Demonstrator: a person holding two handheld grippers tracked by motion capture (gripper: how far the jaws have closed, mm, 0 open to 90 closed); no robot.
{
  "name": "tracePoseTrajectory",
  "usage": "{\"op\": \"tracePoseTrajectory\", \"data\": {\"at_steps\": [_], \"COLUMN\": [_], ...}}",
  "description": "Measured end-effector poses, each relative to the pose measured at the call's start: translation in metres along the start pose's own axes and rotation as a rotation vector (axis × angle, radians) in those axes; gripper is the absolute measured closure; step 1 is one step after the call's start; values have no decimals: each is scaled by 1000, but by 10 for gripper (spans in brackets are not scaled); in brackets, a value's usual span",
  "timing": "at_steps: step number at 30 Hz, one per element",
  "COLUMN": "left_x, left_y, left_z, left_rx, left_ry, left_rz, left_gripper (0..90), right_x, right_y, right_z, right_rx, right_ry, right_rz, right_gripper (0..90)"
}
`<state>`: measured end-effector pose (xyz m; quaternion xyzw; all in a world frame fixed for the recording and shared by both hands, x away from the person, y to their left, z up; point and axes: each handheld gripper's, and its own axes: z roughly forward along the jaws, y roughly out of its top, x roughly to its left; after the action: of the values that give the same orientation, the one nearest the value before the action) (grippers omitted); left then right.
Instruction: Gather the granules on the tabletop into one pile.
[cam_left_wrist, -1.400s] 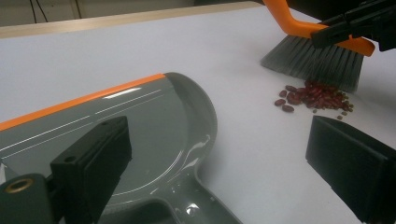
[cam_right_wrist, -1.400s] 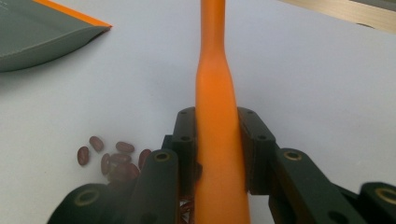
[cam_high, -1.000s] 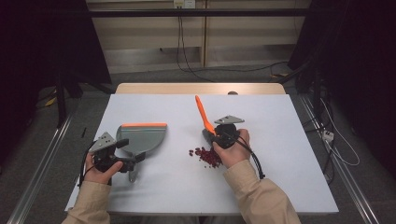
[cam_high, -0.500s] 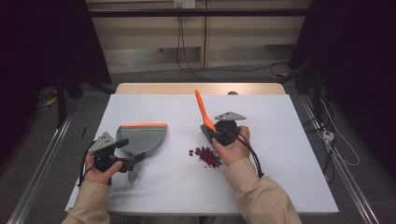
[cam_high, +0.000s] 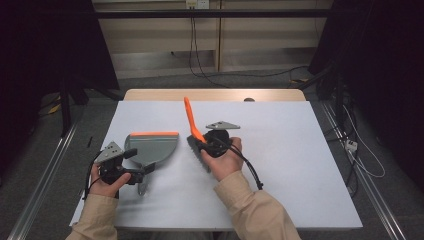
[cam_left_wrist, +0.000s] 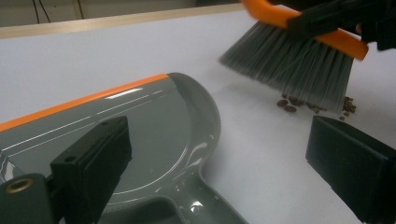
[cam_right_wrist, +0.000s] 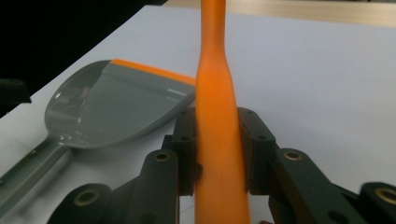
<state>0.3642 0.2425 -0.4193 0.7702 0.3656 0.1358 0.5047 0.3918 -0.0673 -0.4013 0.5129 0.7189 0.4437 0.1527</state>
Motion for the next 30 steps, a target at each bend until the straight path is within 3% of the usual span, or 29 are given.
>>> {"op": "tracePoseTrajectory", "data": {"at_steps": [3, 6, 7, 9, 21, 30], "left_x": [1, 0, 0, 0, -1, -1], "left_y": [0, 0, 0, 0, 0, 0], "left_z": [-1, -1, -1, 0, 1, 1], "left_rx": [-2, -4, -4, -1, 5, 8], "left_ry": [1, 0, 1, 1, 6, 6], "left_rz": [3, 1, 2, 2, 4, 6], "left_gripper": [68, 68, 68, 68, 68, 68], "right_x": [8, 7, 5, -1, -20, -32], "right_y": [-7, -16, -17, -18, -26, -29], "right_z": [10, 14, 13, 8, -14, -22], "right_rx": [34, 66, 58, 66, 78, 72], "right_ry": [-1, -24, -44, -34, -73, -70], "right_rz": [-18, -31, -36, -4, 24, 64], "right_gripper": [713, 713, 713, 713, 711, 712]}}
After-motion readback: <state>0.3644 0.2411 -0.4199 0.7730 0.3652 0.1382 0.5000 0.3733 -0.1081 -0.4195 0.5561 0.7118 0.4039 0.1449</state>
